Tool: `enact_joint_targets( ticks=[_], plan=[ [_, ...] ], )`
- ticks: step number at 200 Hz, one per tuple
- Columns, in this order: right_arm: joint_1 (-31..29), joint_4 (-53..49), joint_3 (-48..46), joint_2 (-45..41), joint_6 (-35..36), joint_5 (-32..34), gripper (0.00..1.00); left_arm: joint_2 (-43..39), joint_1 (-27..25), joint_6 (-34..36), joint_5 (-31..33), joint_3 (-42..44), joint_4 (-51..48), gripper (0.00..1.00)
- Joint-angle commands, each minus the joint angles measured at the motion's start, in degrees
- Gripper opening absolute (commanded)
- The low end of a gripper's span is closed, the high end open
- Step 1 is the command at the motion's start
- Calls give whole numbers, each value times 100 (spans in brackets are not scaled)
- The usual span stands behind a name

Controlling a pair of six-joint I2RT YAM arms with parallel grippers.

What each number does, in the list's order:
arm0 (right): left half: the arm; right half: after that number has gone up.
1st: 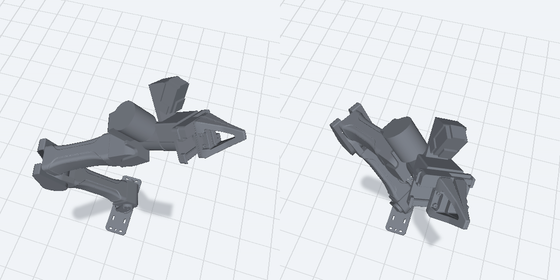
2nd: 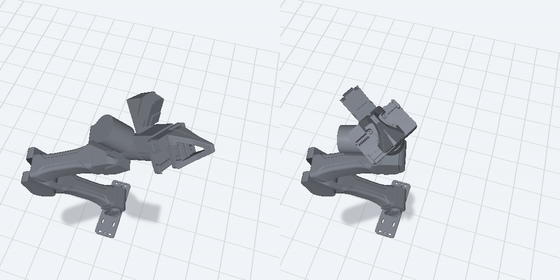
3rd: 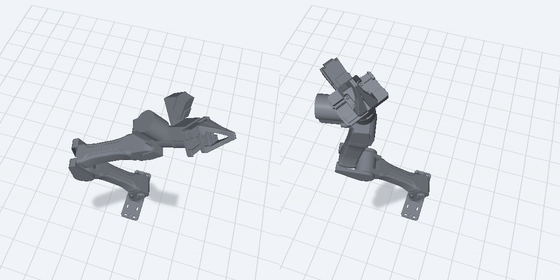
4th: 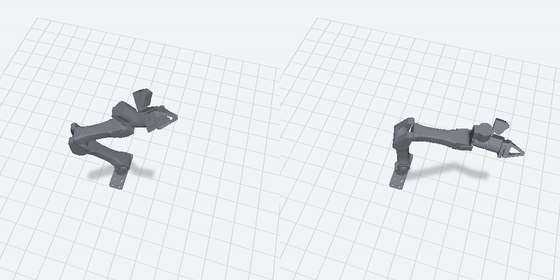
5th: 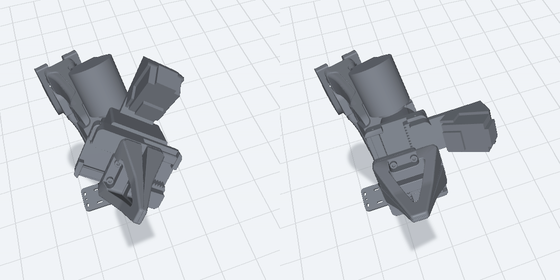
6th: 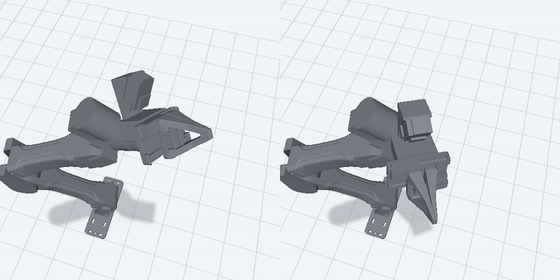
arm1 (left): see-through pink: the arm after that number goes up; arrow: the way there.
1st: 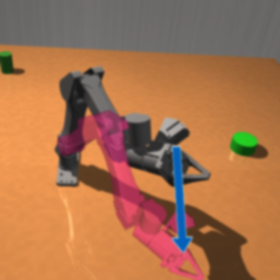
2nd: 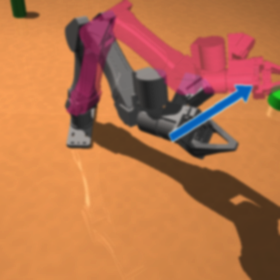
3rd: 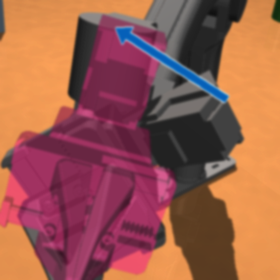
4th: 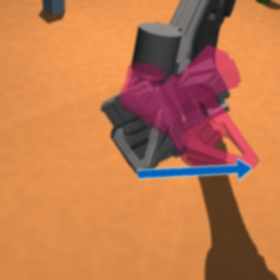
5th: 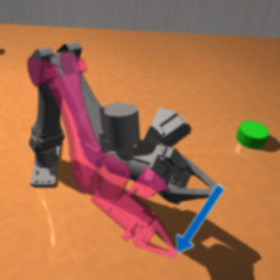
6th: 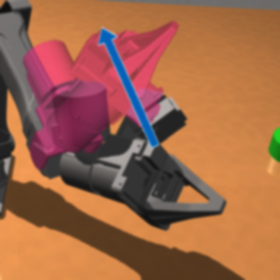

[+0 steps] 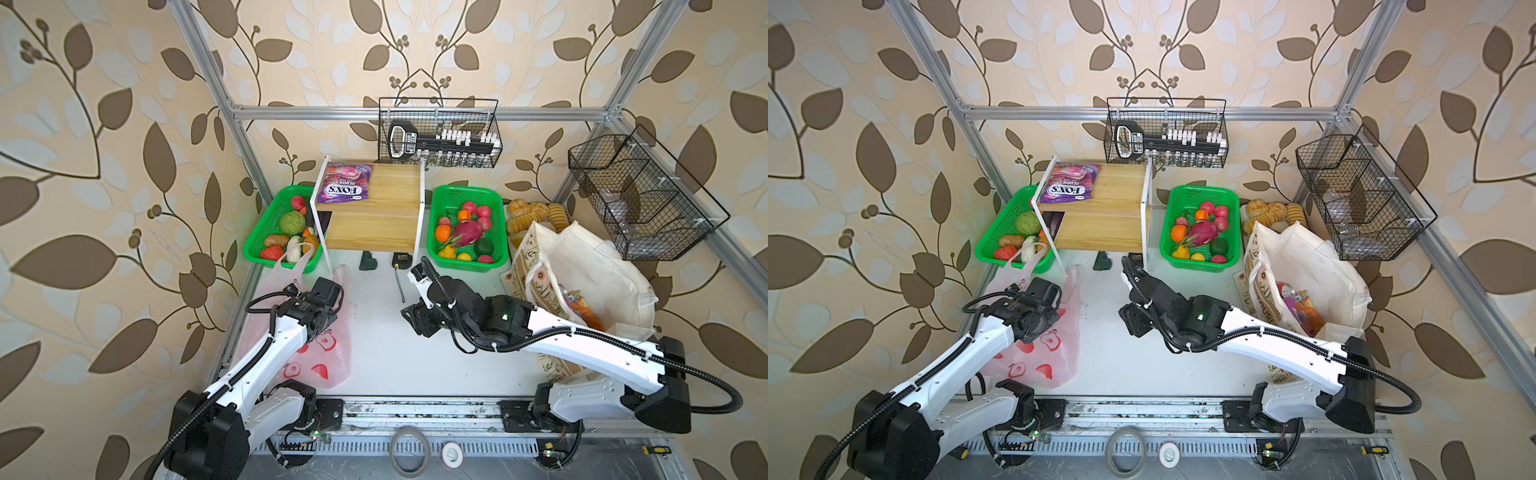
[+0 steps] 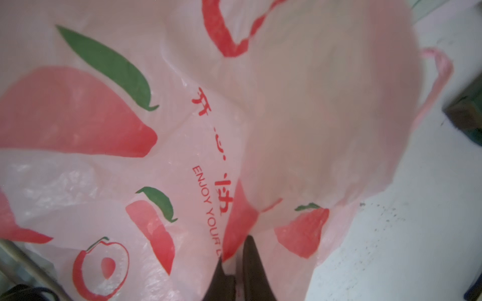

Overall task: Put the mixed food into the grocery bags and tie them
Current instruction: 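Grasp the pink plastic bag with the left gripper while the right grasps its handle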

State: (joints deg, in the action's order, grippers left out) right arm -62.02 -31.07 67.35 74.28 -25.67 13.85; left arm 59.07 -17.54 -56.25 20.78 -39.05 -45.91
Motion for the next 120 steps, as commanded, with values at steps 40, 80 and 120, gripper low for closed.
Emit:
enact_joint_targets(
  ticks=[40, 80, 120],
  plan=[
    [549, 260, -669, -636, -546, 197, 64, -580, -56, 1005, -2471, 131, 474, 0],
    [1269, 713, -1367, -1315, -1069, -344, 64, -1034, -982, 1168, -3073, 11, 96, 0],
    [2000, 1156, -1983, -1665, -1439, -1166, 64, -1122, -2683, 1104, -3415, -71, 586, 0]
  ],
)
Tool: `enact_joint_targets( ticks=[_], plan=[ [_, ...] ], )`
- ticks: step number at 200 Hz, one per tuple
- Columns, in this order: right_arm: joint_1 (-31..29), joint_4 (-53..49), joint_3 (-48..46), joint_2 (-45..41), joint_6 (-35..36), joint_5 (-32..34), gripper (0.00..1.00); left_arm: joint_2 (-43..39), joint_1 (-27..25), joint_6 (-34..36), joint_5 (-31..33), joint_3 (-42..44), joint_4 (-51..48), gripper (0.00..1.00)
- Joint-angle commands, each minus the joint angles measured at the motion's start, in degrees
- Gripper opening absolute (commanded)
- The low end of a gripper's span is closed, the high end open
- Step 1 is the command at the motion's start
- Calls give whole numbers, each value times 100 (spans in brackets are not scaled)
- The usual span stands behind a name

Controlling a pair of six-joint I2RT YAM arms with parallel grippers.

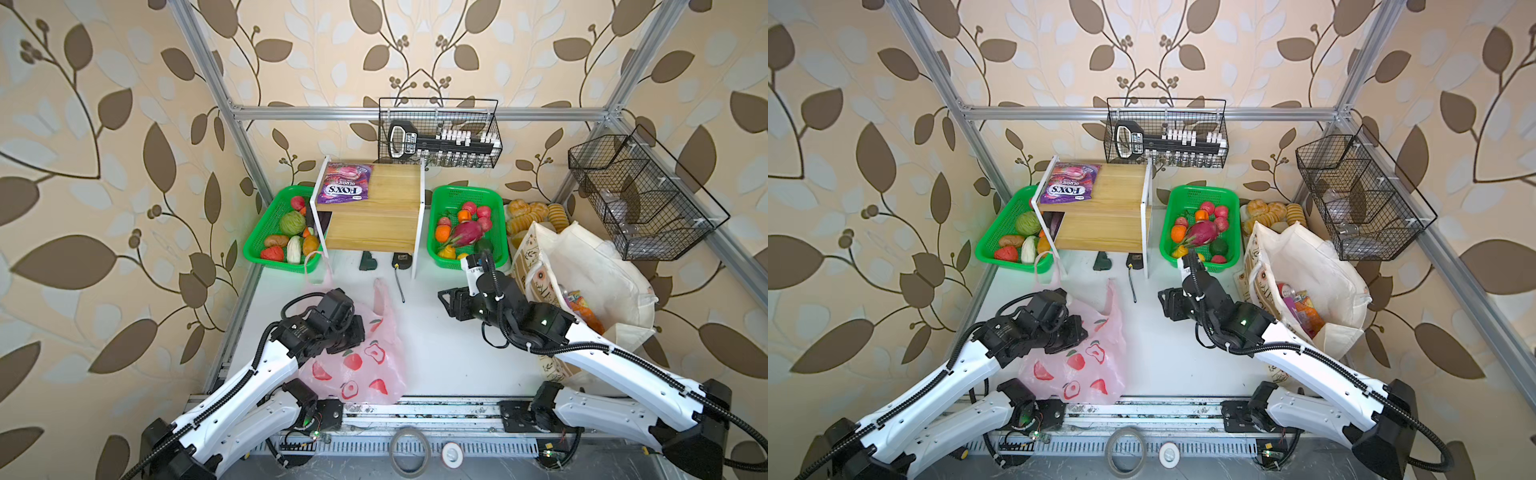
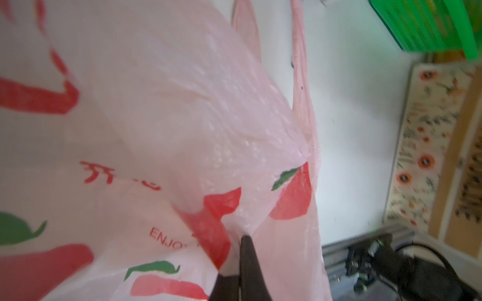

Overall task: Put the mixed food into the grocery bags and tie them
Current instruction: 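Grasp the pink plastic bag with the left gripper while the right grasps its handle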

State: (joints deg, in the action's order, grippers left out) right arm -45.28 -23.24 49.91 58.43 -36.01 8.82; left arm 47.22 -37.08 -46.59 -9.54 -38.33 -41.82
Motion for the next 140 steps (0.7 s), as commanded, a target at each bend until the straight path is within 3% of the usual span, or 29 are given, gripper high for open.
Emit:
enact_joint_targets(
  ticks=[1, 20, 38, 80, 100, 125, 140],
  plan=[
    [344, 373, -246, -84, -410, -685, 64, 74, -778, 149, -374, -159, 167, 0],
    [546, 467, -353, -13, -496, -1049, 65, 260, -1661, 292, -63, -403, 70, 0],
    [591, 552, -438, 164, -541, -1276, 66, 339, -2110, 361, 84, -448, 180, 0],
    [527, 56, -283, 890, -711, -1164, 70, 280, -2163, 499, 200, -480, 328, 0],
    [415, 275, -325, 1104, -507, -1231, 70, 203, -2163, 549, 133, -448, 470, 0],
    [458, 643, -300, 1245, -303, -1805, 70, 165, -2163, 714, 125, -512, 436, 0],
    [449, 694, -245, 1121, -390, -1494, 70, 172, -2160, 804, 191, -566, 348, 0]
  ],
)
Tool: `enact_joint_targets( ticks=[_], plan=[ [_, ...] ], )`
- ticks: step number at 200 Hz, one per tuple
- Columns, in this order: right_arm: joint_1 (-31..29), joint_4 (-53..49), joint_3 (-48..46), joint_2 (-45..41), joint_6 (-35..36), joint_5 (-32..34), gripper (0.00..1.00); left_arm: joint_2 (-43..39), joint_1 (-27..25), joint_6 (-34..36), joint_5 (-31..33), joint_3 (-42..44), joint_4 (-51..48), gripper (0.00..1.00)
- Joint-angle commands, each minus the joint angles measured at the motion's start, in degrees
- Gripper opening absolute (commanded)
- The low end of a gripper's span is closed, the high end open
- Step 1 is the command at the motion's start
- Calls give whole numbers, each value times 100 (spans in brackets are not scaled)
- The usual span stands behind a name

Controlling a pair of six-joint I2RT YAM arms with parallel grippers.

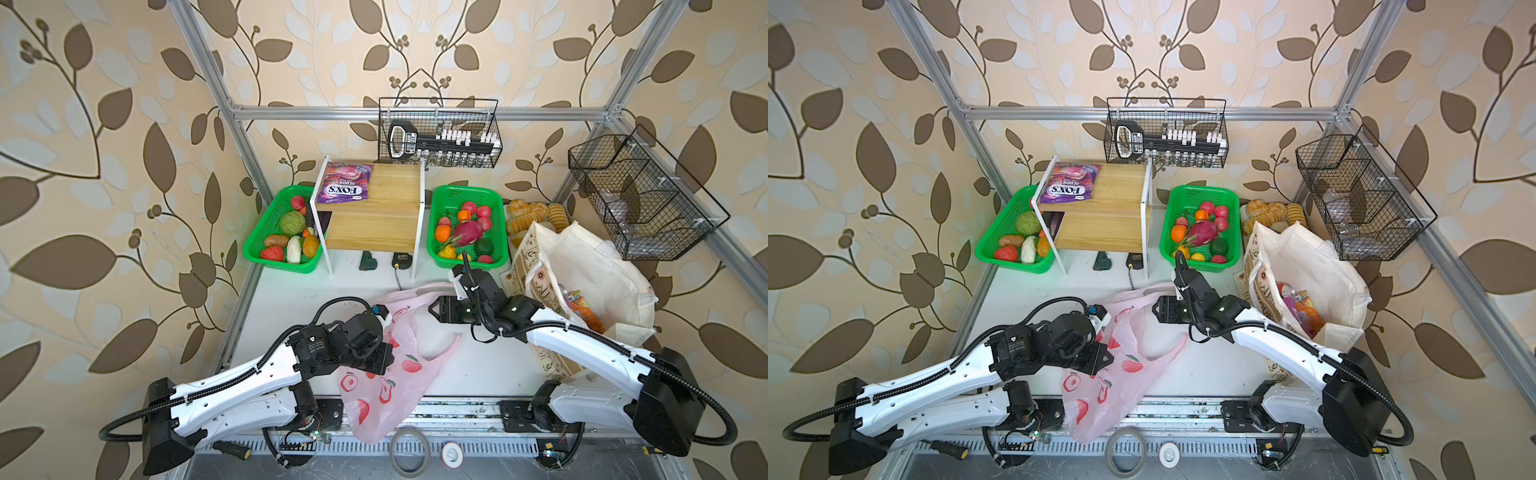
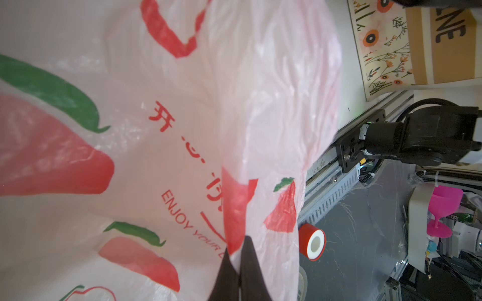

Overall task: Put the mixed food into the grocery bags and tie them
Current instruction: 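Grasp the pink plastic bag with the left gripper while the right grasps its handle, then spread the pink bag open between both grippers, pulling it toward the table center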

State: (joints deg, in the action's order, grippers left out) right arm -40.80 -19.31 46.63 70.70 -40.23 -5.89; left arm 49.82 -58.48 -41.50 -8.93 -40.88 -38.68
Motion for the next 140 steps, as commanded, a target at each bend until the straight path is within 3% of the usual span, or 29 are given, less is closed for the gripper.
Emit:
enact_joint_targets(
  ticks=[1, 29, 52, 67, 80, 92, 129, 140],
  plan=[
    [1, 312, 74, -120, 37, -2, 70, -87, -22, 302, 129, -312, 30, 0],
    [-61, 558, 1, -570, 585, 467, 70, -81, -23, 534, 201, -383, -59, 0],
    [313, 506, -184, -804, 497, 727, 71, -63, -23, 765, 284, -485, -140, 0],
    [856, 772, -375, -806, 210, -26, 71, -52, -23, 935, 310, -542, -158, 0],
    [1194, 894, -383, -792, 461, -532, 72, -23, -23, 1105, 305, -599, -179, 0],
    [1189, 932, -384, -913, 1076, -376, 72, 23, -23, 1261, 329, -677, -263, 0],
    [398, 1309, -814, -1653, 4708, 541, 73, 155, -22, 1777, 861, -1021, -815, 0],
    [320, 1292, -945, -1860, 5617, 504, 72, 152, -21, 1937, 1065, -1132, -981, 0]
  ],
)
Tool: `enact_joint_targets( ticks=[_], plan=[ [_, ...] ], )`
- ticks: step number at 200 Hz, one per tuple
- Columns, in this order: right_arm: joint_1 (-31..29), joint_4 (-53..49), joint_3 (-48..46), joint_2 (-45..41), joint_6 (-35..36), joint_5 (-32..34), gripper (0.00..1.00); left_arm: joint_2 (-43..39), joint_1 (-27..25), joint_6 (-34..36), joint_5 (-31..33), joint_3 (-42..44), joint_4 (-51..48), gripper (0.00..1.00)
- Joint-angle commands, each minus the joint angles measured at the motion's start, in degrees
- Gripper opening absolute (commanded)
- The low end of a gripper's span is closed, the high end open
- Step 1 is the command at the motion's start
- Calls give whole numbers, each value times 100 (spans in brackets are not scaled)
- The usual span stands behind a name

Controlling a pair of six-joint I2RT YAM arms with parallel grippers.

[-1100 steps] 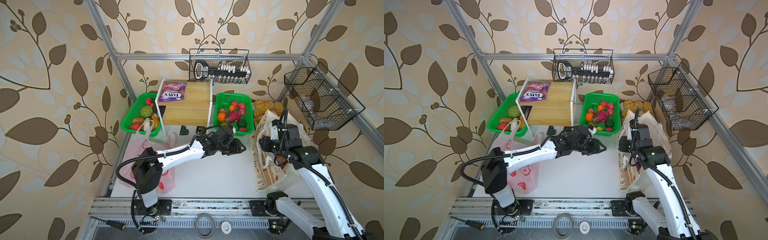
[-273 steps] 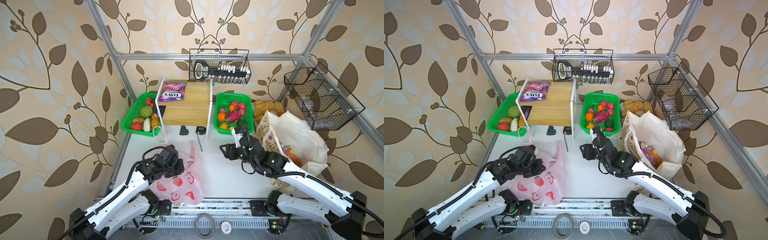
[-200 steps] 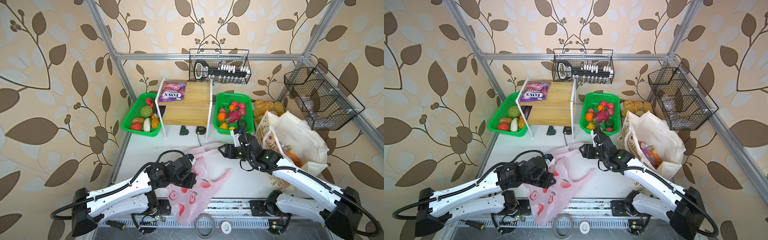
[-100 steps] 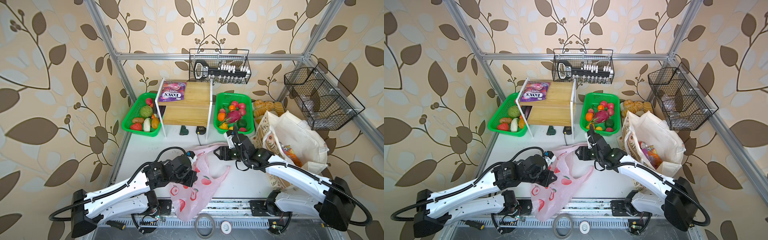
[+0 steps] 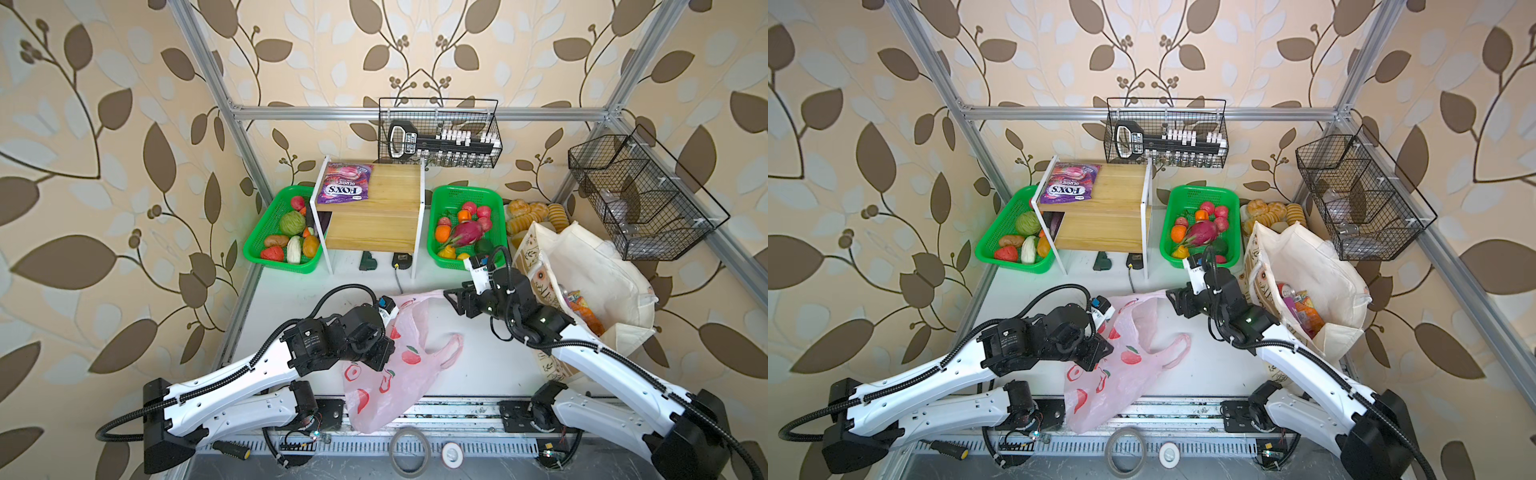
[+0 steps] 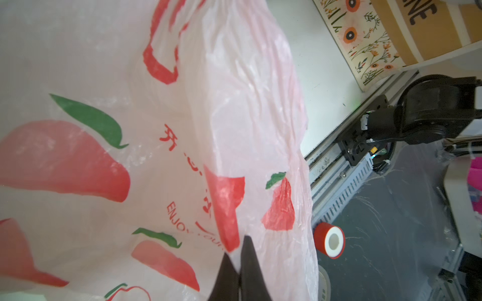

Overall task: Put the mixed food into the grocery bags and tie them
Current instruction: 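Spread the pink bag open between both grippers, pulling it toward the table center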

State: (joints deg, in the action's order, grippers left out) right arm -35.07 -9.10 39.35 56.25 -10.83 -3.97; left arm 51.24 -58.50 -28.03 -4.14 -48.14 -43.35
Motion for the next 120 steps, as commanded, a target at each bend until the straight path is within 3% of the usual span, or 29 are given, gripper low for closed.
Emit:
enact_joint_targets(
  ticks=[1, 21, 48, 82, 96, 106, 120],
  plan=[
    [-249, 266, -226, -436, 2763, 284, 72, 9, -20, 603, 597, -411, -524, 0],
    [-212, 142, -352, -720, 4001, -228, 71, -80, -14, 863, 844, -536, -654, 0],
    [-81, -169, -244, -625, 4776, -272, 70, -257, -12, 1153, 769, -557, -575, 0],
    [-65, -21, -152, -229, 5042, 377, 70, -249, -12, 1355, 615, -556, -549, 0],
    [-43, -83, -103, -110, 5103, 221, 70, -208, -6, 1377, 613, -564, -565, 0],
    [-42, -142, -81, -49, 5164, -24, 64, -192, -12, 1384, 615, -558, -547, 0],
    [-64, -12, -95, -32, 4945, -157, 41, -185, -10, 1319, 822, -556, -559, 0]
  ],
)
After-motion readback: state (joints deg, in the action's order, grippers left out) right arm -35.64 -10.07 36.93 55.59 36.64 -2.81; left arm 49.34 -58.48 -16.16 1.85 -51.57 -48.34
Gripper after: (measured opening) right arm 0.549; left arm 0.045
